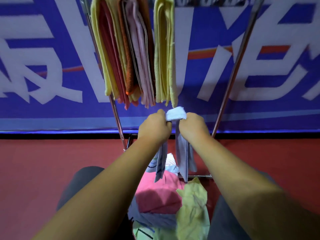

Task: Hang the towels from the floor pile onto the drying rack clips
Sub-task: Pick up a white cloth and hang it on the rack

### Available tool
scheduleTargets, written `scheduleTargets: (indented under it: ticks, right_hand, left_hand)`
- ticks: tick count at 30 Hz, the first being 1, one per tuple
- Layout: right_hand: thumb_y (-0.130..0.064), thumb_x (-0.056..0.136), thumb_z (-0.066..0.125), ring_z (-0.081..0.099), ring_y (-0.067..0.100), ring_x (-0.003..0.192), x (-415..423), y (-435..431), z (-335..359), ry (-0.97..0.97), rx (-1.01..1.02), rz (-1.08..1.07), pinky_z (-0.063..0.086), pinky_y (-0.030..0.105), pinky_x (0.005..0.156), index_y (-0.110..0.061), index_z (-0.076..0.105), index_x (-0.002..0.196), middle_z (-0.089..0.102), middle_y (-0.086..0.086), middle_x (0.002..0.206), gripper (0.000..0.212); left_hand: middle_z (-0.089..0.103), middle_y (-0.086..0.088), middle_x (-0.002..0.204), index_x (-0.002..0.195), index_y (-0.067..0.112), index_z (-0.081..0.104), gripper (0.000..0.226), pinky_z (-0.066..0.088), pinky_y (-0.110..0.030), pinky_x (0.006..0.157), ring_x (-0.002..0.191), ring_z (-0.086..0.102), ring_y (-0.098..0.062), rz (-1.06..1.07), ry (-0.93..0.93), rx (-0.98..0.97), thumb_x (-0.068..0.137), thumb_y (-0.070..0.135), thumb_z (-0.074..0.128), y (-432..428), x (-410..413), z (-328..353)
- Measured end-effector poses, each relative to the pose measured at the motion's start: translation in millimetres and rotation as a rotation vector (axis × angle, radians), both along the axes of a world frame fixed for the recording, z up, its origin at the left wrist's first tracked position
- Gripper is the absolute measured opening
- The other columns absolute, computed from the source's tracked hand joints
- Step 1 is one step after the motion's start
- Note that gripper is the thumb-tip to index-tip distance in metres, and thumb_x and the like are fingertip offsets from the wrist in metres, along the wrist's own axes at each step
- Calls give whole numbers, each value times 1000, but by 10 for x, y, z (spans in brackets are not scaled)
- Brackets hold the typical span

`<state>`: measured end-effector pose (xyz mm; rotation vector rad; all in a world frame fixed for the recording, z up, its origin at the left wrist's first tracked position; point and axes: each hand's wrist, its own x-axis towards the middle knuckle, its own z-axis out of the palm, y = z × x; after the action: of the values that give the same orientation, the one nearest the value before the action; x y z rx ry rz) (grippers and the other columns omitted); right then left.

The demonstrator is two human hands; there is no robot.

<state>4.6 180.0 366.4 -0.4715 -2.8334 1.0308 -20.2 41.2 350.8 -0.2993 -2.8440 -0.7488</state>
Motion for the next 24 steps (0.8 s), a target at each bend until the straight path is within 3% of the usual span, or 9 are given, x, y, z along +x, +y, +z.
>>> scheduleTargets:
  ticks: [4, 8, 12, 17, 24]
  right_hand:
    - [-9, 95, 46, 61, 34, 91, 95, 26, 602, 47, 7, 23, 42, 32, 66, -10, 66, 104, 69, 17, 110, 21]
    - [-12, 96, 49, 61, 30, 85, 104, 27, 1151, 97, 35, 11, 43, 32, 66, -12, 60, 91, 64, 10, 100, 13]
    - [-8, 101, 48, 44, 20, 64, 54, 31, 1693, 114, 146, -59, 39, 35, 67, -11, 46, 72, 51, 7, 81, 30]
    - [-8, 98, 47, 51, 23, 63, 8, 241, 2157, 227, 211, -20, 34, 31, 52, -7, 59, 83, 57, 10, 79, 19]
    - [-14, 97, 55, 60, 29, 76, -134, 368, 2572, 325, 377, 1, 39, 31, 54, -11, 67, 107, 65, 11, 95, 16]
  left_hand:
    - [65, -4, 101, 105, 19, 51, 21, 45, -42, 66, 90, 61, -34, -54, 76, -43, 96, 38, 52, 62, 106, 512]
    - [55, 4, 89, 100, 20, 47, 22, 43, -38, 61, 80, 59, -30, -81, 155, -81, 95, 41, 54, 157, 227, 1017]
    - [50, 5, 80, 96, 20, 46, 27, 47, -39, 62, 75, 59, -31, -73, 251, -45, 92, 46, 52, 248, 269, 1486]
    - [47, 2, 77, 95, 20, 47, 13, 41, -37, 61, 74, 56, -31, -48, 329, -45, 97, 31, 52, 327, 138, 2065]
    - [47, 0, 74, 106, 11, 55, 10, 39, -37, 58, 74, 57, -33, 1, 454, -92, 98, 16, 53, 281, -154, 2622]
